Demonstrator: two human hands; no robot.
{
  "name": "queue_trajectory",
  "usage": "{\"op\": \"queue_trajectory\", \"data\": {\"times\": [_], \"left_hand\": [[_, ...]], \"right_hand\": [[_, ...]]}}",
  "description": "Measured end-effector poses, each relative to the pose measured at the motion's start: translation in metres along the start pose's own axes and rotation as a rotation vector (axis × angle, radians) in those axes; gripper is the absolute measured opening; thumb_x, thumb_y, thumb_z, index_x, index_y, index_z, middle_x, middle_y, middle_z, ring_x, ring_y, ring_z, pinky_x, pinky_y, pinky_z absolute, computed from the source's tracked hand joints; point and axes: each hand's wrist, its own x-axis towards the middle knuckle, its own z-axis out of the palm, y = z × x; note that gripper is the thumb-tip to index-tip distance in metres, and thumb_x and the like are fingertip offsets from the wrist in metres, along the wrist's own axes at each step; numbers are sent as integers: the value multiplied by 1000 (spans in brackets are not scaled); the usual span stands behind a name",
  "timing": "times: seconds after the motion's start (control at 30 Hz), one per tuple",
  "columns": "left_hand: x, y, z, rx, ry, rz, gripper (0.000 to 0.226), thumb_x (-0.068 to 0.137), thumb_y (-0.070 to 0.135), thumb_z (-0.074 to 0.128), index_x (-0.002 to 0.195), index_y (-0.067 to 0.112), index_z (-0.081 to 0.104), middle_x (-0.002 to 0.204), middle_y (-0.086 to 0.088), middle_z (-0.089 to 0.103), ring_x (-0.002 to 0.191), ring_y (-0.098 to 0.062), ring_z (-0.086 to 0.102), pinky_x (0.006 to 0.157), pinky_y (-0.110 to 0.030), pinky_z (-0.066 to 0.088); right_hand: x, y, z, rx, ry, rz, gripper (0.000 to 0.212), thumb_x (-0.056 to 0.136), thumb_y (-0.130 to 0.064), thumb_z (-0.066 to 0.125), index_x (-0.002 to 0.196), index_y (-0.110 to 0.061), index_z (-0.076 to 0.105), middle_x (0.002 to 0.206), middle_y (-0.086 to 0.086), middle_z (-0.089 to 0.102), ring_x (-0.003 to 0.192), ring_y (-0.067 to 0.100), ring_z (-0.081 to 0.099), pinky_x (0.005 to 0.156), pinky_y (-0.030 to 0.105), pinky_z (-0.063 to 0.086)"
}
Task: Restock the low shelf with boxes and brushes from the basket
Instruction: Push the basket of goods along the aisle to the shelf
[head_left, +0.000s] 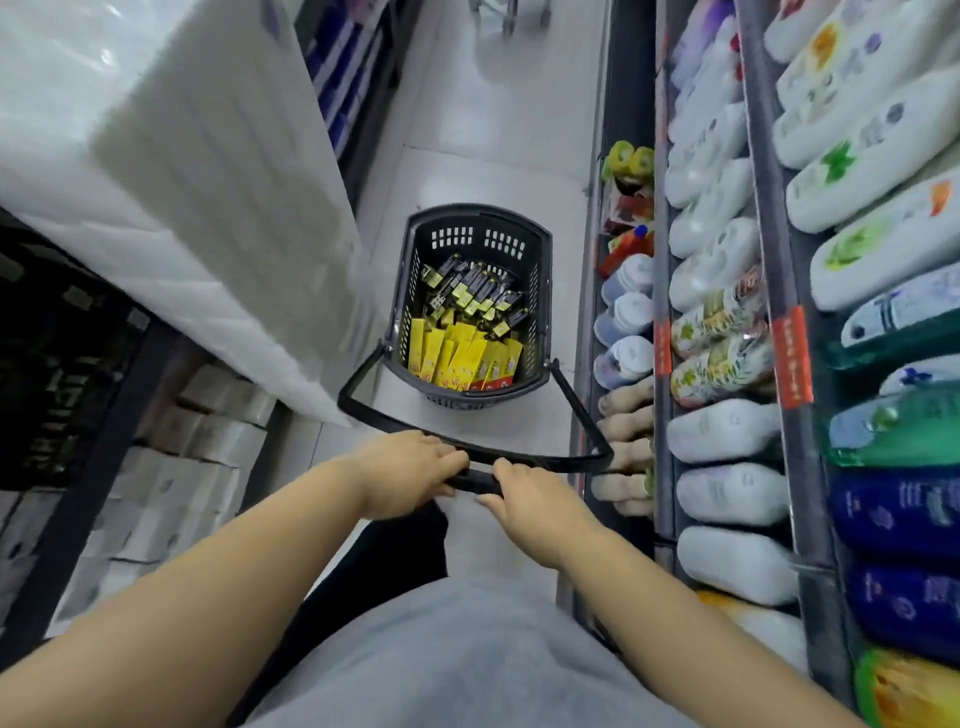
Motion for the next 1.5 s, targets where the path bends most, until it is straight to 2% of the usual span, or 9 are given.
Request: {"op": "queue_trajectory", "data": {"times": [0.37,0.6,0.8,0.97,1.07,1.23,1.5], "left_hand": [[94,-169,-119,-13,-79,117,30,98,36,38,115,12,46,113,-7,58,105,-26,51,87,-34,35],[197,-268,-198,11,-79,104,28,98,36,39,115,16,46,114,-3,58,104,-22,51,88,-32,37],[295,-350,-285,41,-109,44,31,99,35,37,122,16,43,119,-4,54,107,-22,50,89,-32,37],[352,-415,-332,74,-149,68,33,99,35,37,126,17,40,123,-3,52,111,-22,47,91,-33,36],[386,-464,-358,66,-137,104,33,99,36,36,126,17,40,123,-3,52,110,-21,46,91,-30,34],[460,-552,-412,61,-78,172,35,99,37,36,123,13,43,121,-6,54,110,-24,47,92,-31,33],[574,-628,-478,-72,-46,91,28,99,31,39,114,9,45,120,-10,54,109,-26,47,86,-31,31]], "right_hand": [[161,17,-131,66,-22,88,39,98,-47,36,109,-11,45,112,13,60,102,33,56,71,39,36],[277,79,-218,92,31,95,39,97,-49,36,106,-12,45,106,13,62,97,34,58,65,38,33],[382,140,-314,68,64,91,42,98,-47,33,111,-9,44,107,15,62,95,34,58,66,36,33],[453,167,-369,73,53,117,41,98,-47,34,112,-9,44,106,14,61,95,34,58,66,37,35],[502,180,-398,66,55,128,42,98,-47,34,113,-9,44,108,15,61,97,34,58,70,39,38],[592,220,-466,97,80,174,40,98,-48,34,109,-10,43,106,14,60,96,35,57,67,39,33],[695,290,-574,111,18,233,32,97,-46,40,102,-15,43,104,8,59,94,30,55,65,35,29]]}}
